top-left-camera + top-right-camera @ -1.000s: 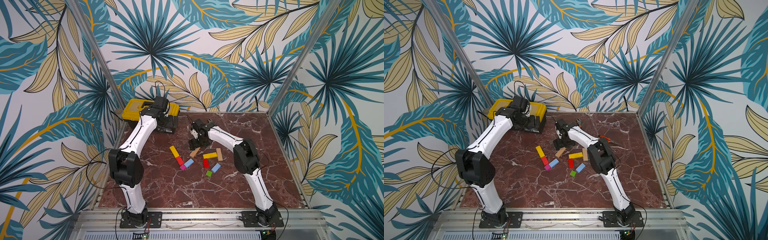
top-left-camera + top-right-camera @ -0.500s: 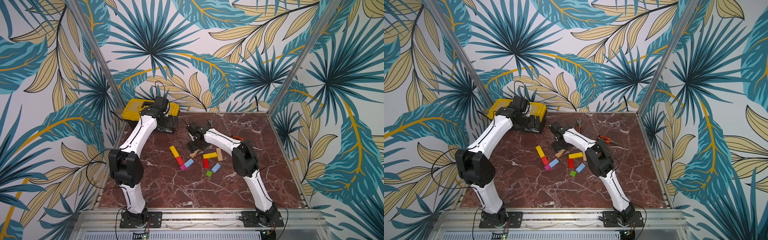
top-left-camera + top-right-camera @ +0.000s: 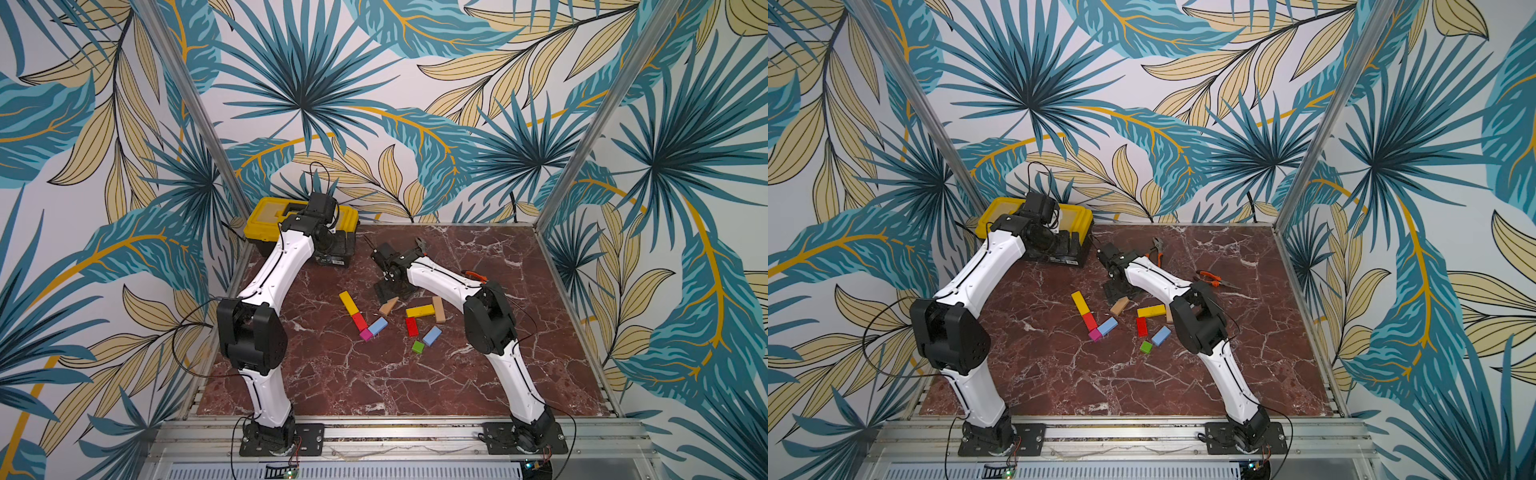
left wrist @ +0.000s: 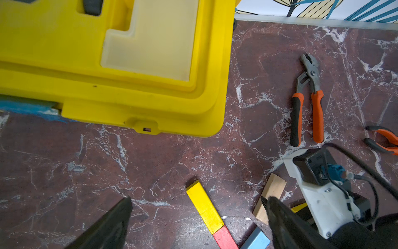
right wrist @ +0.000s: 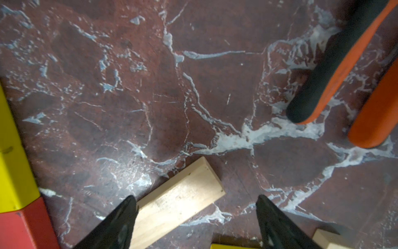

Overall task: Assemble the letter v with building blocks
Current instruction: Assemble the building block at the center of the board.

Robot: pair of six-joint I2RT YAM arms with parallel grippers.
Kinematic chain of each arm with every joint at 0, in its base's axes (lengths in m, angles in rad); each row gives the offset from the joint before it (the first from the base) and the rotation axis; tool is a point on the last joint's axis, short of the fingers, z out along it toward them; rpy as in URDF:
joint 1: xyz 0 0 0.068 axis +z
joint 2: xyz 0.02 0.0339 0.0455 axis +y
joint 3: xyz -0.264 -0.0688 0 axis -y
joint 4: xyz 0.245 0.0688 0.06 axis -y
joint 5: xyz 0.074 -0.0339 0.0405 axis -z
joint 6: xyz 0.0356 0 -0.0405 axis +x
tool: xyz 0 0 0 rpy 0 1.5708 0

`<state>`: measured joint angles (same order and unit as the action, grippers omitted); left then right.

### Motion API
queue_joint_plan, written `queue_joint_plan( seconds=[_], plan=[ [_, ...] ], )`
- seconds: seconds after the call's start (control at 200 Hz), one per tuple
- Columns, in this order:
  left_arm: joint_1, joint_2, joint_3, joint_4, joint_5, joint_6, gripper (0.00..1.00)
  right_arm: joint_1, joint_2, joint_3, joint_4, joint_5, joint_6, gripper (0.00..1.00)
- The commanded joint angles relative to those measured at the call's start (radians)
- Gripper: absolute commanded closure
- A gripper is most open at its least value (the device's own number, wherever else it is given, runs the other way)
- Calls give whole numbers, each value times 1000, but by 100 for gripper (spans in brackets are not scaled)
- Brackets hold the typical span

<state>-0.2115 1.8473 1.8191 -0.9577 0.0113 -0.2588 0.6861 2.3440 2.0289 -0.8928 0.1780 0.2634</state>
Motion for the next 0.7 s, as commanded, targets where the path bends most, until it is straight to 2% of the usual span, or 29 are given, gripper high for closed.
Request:
queue_joint_plan(
  seconds=[0.0, 0.696],
  plan=[
    [11, -10, -12, 8, -7, 7, 1, 3, 14, 11, -20, 27, 18, 12],
    [33, -10, -15, 7, -16, 2, 1, 11, 70, 32, -16, 53, 28, 12]
  ],
)
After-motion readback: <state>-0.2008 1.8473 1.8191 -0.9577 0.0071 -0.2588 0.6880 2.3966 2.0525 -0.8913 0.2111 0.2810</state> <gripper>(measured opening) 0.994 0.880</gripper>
